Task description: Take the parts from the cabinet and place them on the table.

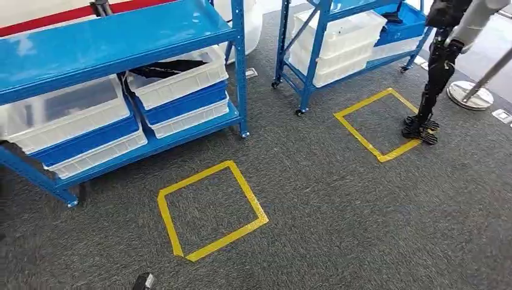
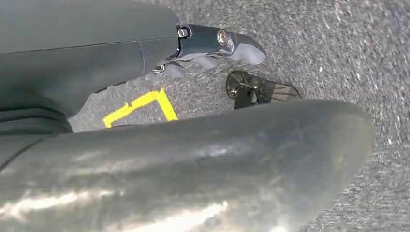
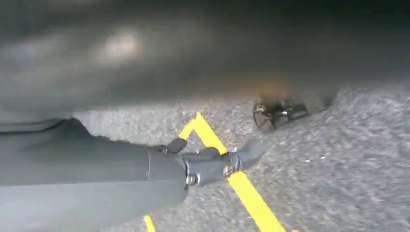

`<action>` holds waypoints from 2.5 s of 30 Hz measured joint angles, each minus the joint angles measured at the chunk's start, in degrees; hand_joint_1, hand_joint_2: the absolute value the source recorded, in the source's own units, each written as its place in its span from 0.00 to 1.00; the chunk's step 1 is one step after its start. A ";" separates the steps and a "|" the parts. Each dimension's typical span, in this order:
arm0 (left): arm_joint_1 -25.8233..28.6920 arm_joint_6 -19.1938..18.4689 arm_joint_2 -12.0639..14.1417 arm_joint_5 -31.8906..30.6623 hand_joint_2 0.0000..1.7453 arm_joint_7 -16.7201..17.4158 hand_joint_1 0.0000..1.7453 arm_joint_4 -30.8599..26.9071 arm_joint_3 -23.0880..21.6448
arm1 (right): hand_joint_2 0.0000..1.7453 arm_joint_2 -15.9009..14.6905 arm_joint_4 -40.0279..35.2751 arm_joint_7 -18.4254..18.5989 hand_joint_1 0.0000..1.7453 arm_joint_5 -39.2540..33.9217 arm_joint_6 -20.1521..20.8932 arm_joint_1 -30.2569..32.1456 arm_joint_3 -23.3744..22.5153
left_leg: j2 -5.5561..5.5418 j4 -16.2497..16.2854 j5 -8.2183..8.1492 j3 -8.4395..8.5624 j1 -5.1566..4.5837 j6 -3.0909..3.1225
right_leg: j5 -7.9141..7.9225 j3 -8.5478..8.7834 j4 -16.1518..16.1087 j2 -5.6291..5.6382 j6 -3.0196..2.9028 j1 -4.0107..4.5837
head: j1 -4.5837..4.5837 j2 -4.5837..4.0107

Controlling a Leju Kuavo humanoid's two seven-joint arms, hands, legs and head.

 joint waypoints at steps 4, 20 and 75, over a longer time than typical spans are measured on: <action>0.61 0.39 0.22 0.00 0.00 0.11 0.00 0.02 0.37 | 0.00 0.20 0.00 0.00 0.00 0.00 0.04 -0.60 0.02 | -4.40 0.01 1.23 -1.12 0.05 -2.47 | 6.75 6.89 -15.26 1.48 -1.29 -0.93 | -0.07 0.00; 0.32 0.39 -0.02 0.15 0.00 -0.13 0.00 0.04 0.50 | 0.00 0.17 -0.07 -0.07 0.00 0.18 0.04 -0.51 0.11 | 5.56 -0.27 -0.91 1.31 -0.43 -0.34 | 5.08 6.95 -14.08 -5.38 -0.18 0.47 | -0.12 0.00; 0.58 1.95 0.26 0.00 0.00 -2.23 0.00 0.00 0.61 | 0.00 0.24 0.04 -1.14 0.00 0.48 0.02 0.34 1.05 | 4.25 1.89 0.46 -1.07 -0.06 -1.91 | 4.69 8.97 -15.85 -0.06 -1.92 -0.20 | -0.37 0.00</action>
